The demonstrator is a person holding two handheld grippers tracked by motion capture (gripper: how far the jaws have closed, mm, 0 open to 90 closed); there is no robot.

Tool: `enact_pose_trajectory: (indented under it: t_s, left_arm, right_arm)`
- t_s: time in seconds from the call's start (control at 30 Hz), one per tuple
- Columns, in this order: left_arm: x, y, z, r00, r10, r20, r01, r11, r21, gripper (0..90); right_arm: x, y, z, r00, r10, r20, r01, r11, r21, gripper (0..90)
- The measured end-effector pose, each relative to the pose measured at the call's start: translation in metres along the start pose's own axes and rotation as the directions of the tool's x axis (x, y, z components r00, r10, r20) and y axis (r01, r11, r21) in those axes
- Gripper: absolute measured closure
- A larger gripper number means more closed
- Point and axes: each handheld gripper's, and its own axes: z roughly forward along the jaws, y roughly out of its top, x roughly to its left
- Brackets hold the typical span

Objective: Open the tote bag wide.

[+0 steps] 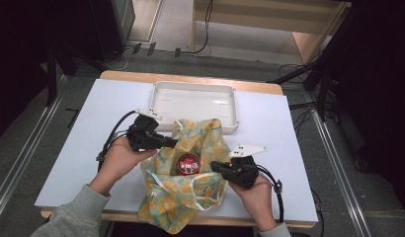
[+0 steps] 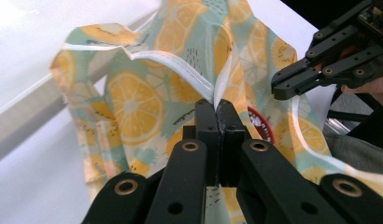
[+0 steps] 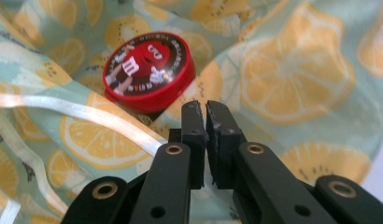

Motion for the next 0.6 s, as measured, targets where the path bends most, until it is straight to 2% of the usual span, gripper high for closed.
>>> enact_pose_trajectory:
  t_s: [0.23,0.3,0.5,0.6]
  left_arm:
    - [0.015,-0.017,-0.015,0.999,-0.038,-0.023,0.038,0.9991,-0.018,90.0]
    - [0.016,-0.021,-0.017,0.9985,-0.041,-0.037,0.04,0.999,-0.019,90.0]
    - [0.023,-0.032,-0.021,0.9977,-0.054,-0.042,0.053,0.9983,-0.024,90.0]
    - [0.027,-0.039,-0.021,0.9962,-0.076,-0.043,0.075,0.9968,-0.029,90.0]
  right_arm:
    - [-0.003,-0.008,-0.002,0.9999,0.0,0.013,-0.001,1.0,0.022,87.4]
    - [-0.003,-0.009,-0.002,0.9999,-0.004,0.015,0.003,1.0,0.023,87.3]
    - [-0.005,-0.011,-0.002,0.9998,0.001,0.022,-0.002,1.0,0.025,87.0]
    - [-0.007,-0.012,-0.003,0.9996,0.006,0.028,-0.007,1.0,0.027,86.3]
